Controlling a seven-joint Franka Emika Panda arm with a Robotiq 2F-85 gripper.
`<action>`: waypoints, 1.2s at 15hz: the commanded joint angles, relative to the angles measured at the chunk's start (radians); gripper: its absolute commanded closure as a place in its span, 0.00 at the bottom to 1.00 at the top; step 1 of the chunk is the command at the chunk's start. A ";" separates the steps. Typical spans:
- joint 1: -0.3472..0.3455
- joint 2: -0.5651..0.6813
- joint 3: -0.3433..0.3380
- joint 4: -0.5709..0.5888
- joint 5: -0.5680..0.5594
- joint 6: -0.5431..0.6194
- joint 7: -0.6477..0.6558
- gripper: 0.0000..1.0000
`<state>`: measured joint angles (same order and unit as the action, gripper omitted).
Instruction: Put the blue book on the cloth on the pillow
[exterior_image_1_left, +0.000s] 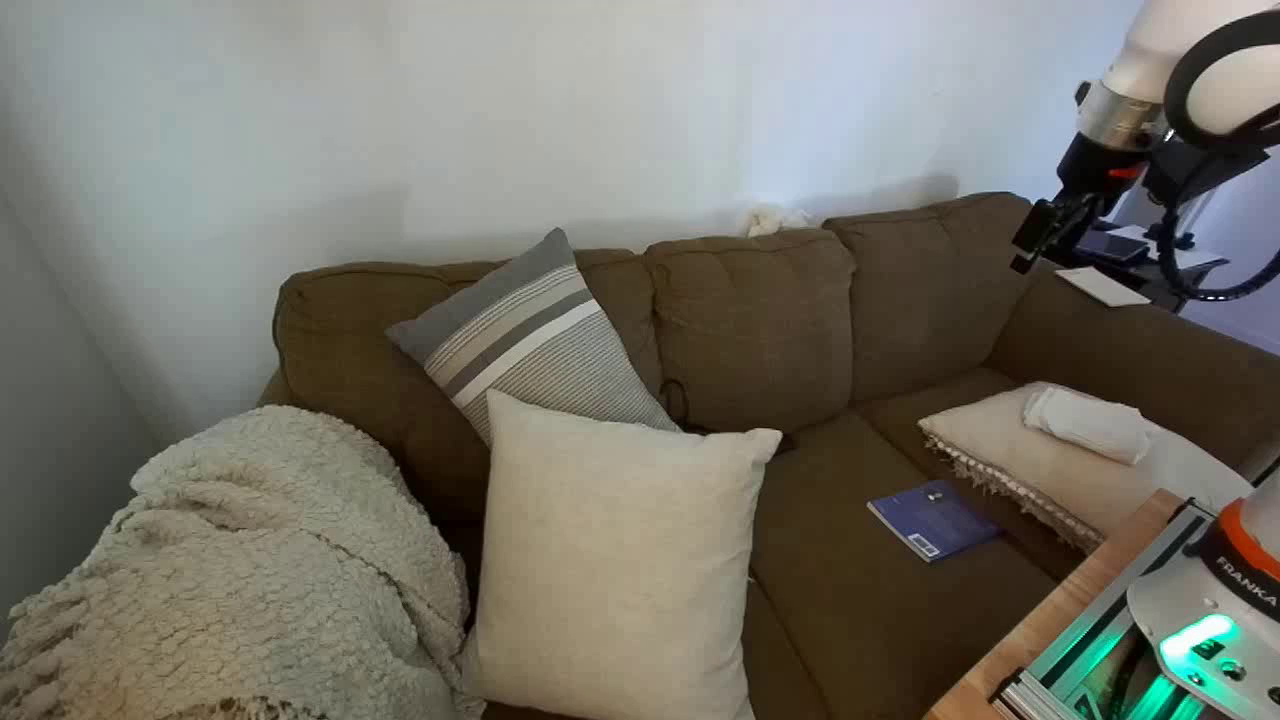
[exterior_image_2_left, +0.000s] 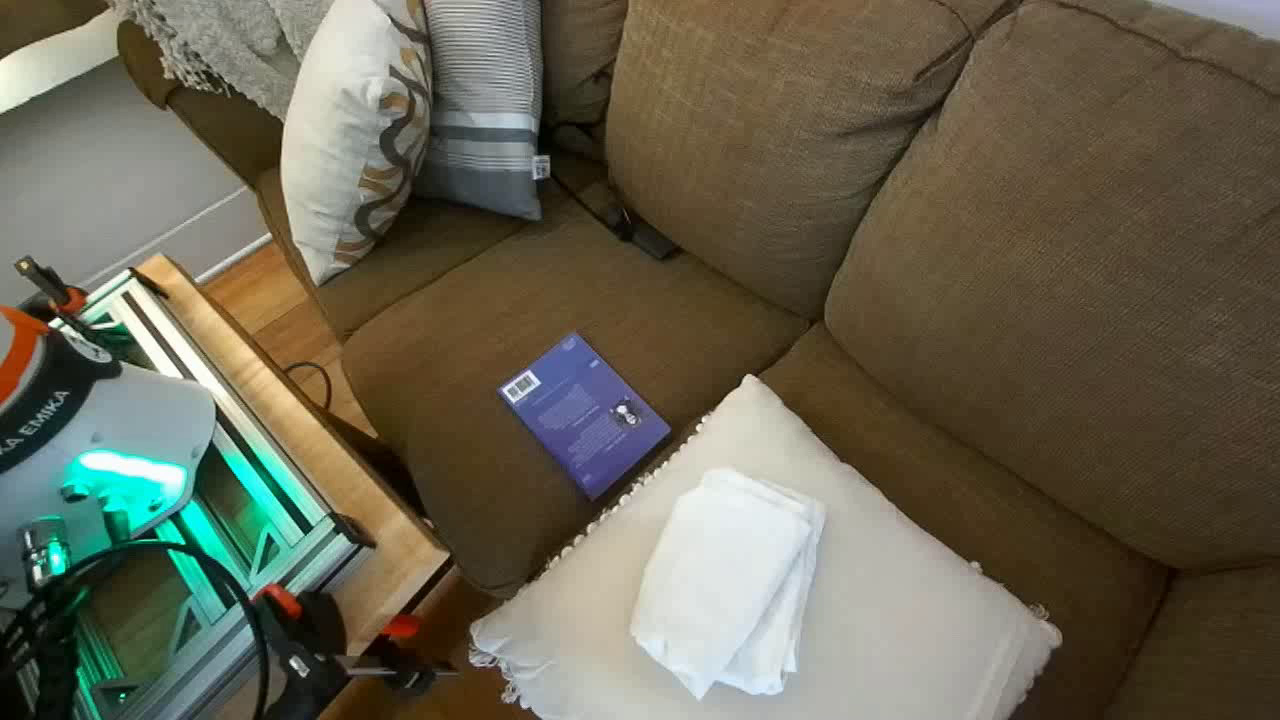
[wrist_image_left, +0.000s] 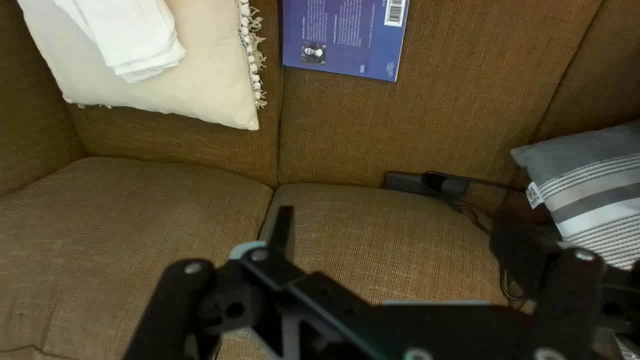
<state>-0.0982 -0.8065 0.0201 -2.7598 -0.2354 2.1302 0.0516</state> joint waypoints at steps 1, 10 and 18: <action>0.002 0.002 -0.001 -0.005 0.000 -0.004 0.001 0.00; -0.074 0.032 0.059 -0.010 -0.110 0.037 0.085 0.00; -0.166 0.466 0.101 -0.015 -0.421 0.090 0.283 0.00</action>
<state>-0.2660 -0.5218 0.1418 -2.7770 -0.5857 2.1755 0.2882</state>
